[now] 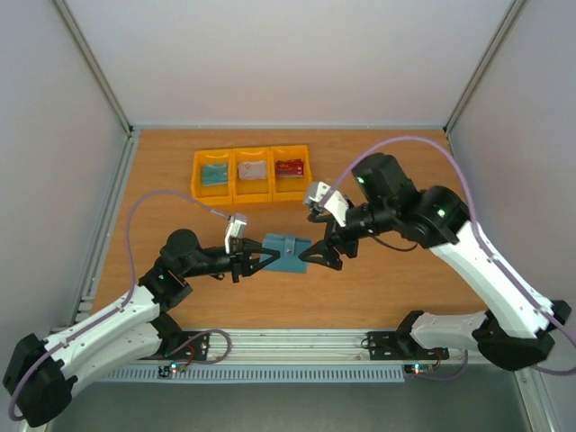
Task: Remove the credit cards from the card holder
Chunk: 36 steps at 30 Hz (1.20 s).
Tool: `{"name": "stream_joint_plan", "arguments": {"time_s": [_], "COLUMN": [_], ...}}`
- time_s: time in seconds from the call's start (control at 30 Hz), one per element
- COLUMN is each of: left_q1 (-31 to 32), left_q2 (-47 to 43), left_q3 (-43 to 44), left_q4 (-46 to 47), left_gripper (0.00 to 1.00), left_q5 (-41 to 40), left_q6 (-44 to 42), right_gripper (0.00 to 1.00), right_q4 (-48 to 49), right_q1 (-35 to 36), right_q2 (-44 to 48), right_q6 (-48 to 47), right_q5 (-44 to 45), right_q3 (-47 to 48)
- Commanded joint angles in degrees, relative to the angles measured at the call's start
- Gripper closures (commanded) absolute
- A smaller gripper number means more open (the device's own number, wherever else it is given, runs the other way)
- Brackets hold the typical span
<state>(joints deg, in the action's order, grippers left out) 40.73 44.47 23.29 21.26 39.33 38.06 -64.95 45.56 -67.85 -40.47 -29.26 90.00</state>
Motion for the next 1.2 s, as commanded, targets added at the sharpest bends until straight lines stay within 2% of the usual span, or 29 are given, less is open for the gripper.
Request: {"name": "stream_joint_plan", "arguments": {"time_s": [0.0,0.1,0.27,0.37,0.53,0.67,0.77,0.9,1.07,1.17], "left_q1": [-0.13,-0.01,0.66,1.00,1.07,1.17,1.35,1.54,1.62,1.73], "left_q2": [0.86,0.97,1.10,1.07,0.54,0.94,1.30,1.41,1.66,1.76], "left_q3": [1.33,1.33,1.28,1.41,1.49,1.65,1.88,2.09,2.20,2.28], "left_q4": [7.16,8.07,9.09,9.42,9.03,9.26,9.50,9.26,9.30,9.39], "left_gripper": [1.00,1.00,1.00,1.00,1.00,1.00,1.00,1.00,1.00,1.00], "left_q5": [6.31,6.88,7.56,7.69,7.25,7.01,6.92,6.61,6.13,6.06], "left_q6": [-1.18,-0.46,-0.83,-1.64,-2.10,-2.29,-2.54,-2.64,-2.77,-2.82], "right_gripper": [0.02,0.02,0.03,0.04,0.14,0.33,0.33,0.39,0.54,0.58], "right_q4": [-9.70,-13.15,-8.73,-10.31,-15.43,-15.39,-14.38,-12.84,-10.48,-9.59], "right_q1": [-0.32,-0.45,-1.97,-2.07,-2.09,-2.05,-1.87,-1.82,-1.57,-1.40], "right_q2": [-8.88,-12.02,-11.30,-13.21,-16.92,-17.82,-18.46,-18.61,-18.72,-18.78], "right_q6": [-12.92,-18.70,-24.52,-30.36,-33.37,-33.27,-32.14,-31.96,-30.99,-30.72], "right_q5": [-6.54,-7.41,-8.17,-11.44,-13.02,-13.85,-13.29,-13.31,-13.63,-12.90], "right_q3": [4.43,6.56,3.85,4.52,8.06,8.34,7.85,6.85,6.57,5.89]}}
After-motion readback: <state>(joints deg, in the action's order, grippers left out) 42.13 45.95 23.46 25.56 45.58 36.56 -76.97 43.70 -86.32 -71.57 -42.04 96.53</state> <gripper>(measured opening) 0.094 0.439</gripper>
